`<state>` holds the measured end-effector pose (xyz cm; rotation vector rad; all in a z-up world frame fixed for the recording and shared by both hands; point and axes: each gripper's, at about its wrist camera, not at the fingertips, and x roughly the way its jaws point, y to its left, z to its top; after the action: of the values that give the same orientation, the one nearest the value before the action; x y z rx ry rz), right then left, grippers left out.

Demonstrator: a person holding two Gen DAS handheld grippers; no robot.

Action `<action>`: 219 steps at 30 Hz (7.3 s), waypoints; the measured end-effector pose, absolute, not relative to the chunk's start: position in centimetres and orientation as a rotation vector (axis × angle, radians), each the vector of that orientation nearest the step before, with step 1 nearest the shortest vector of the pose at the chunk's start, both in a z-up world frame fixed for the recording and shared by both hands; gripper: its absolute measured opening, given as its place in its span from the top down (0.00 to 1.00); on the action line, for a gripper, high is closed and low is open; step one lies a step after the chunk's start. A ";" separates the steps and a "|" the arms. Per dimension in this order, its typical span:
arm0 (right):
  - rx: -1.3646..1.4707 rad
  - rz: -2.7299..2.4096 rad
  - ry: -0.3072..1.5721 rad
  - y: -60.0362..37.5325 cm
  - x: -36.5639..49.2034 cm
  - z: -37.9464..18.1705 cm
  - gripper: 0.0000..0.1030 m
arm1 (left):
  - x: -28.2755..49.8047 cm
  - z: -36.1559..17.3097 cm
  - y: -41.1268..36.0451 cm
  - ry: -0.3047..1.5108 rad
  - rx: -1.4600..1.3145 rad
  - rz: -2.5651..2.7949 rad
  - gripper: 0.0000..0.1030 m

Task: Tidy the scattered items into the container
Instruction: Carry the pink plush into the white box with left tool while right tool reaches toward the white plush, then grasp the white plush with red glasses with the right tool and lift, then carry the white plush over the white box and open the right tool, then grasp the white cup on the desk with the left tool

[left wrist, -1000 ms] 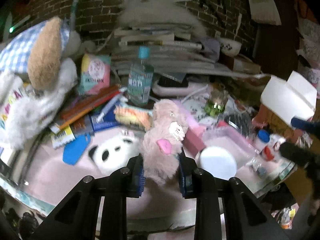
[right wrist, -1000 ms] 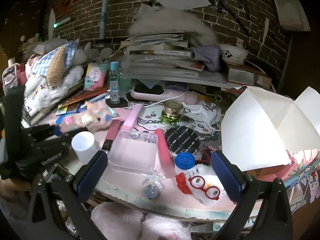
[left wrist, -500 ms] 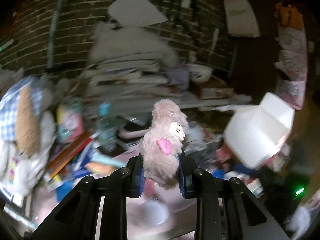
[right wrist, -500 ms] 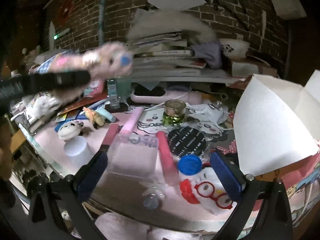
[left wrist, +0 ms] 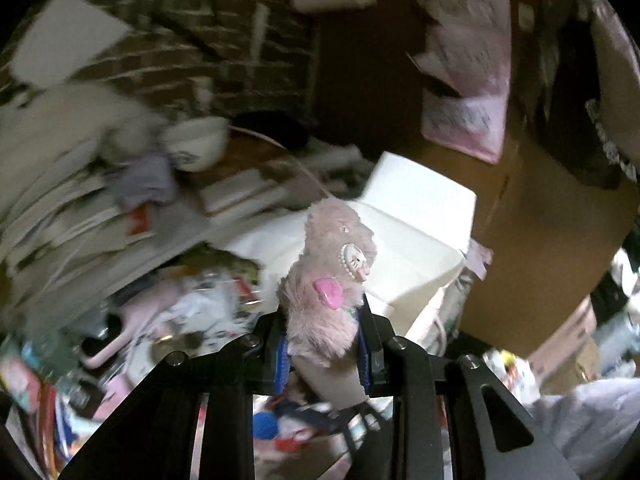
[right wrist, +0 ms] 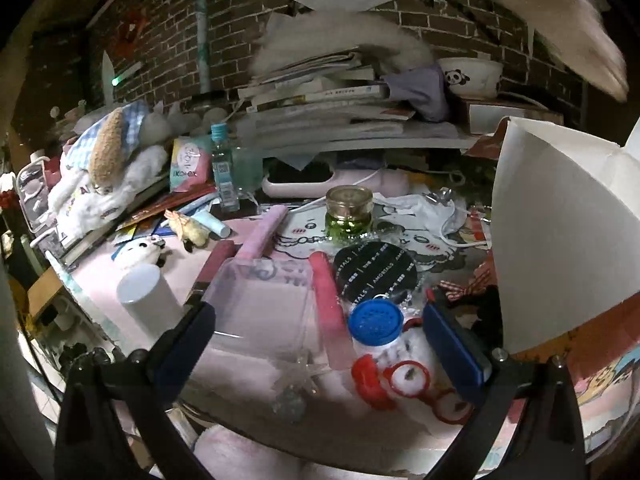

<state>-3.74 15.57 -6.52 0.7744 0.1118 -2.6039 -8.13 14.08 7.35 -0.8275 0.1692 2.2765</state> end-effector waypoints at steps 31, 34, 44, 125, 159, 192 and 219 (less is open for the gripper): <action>0.782 -2.684 0.040 19.4 -4.7 -8.7 0.00 | -13.7 4.8 23.0 0.531 -1.118 2.150 0.36; 0.801 -2.693 0.047 19.5 -4.9 -8.8 0.00 | -12.6 6.8 21.5 0.487 -1.022 2.222 0.31; 0.717 -2.759 0.154 18.7 -3.5 -8.6 0.00 | -7.8 8.4 12.7 0.238 -0.790 2.433 0.31; 0.372 -2.850 0.407 17.8 2.3 -9.2 0.71 | -0.5 -3.8 -2.0 -0.347 -0.623 2.620 0.30; 0.522 -2.911 0.440 25.8 -3.8 7.4 0.71 | 0.1 -3.4 -3.2 -0.396 -0.591 2.639 0.30; 1.097 -2.671 0.496 29.5 -11.8 6.8 0.15 | -0.2 -4.2 -2.7 -0.371 -0.628 2.680 0.29; 0.844 -2.278 0.000 16.3 -2.0 -7.0 0.02 | 0.6 -10.4 -4.9 -0.267 -0.752 2.775 0.57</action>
<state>-2.02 16.27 -6.99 0.8442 -0.0004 -2.2780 0.60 -4.88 -10.45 -0.7517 -0.2669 2.7752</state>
